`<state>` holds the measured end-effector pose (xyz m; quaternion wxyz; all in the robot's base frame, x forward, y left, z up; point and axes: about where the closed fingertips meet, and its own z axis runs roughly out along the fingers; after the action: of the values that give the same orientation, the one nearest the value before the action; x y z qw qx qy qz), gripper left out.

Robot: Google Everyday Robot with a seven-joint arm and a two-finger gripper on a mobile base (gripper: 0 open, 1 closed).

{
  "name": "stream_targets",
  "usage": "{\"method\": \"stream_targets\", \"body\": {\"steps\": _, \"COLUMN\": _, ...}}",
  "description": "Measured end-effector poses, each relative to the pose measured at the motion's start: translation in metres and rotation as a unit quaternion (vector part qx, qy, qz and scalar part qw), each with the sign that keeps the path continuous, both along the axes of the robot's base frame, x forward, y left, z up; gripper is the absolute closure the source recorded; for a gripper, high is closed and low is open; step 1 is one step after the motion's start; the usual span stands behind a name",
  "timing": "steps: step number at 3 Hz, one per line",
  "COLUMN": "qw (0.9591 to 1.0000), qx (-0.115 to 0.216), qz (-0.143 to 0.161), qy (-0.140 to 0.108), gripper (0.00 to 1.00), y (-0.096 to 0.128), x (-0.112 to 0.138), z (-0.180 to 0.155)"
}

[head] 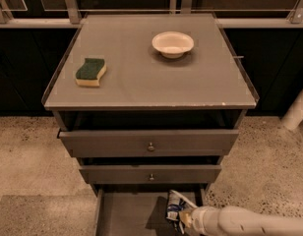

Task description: Pick blue chip bag from bottom drawer and place on counter

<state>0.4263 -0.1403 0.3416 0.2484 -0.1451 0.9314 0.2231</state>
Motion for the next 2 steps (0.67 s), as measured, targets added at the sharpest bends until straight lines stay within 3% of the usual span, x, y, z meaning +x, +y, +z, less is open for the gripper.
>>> {"method": "stream_targets", "body": {"steps": 1, "qw": 0.9987, "qx": -0.017, "qz": -0.024, "qy": -0.042, "gripper": 1.00, "y": -0.017, "x": -0.046, "z": 0.070}}
{"method": "stream_targets", "body": {"steps": 2, "qw": 0.9956, "qx": -0.033, "qz": -0.022, "qy": -0.084, "gripper": 1.00, "y": -0.015, "x": -0.083, "z": 0.139}}
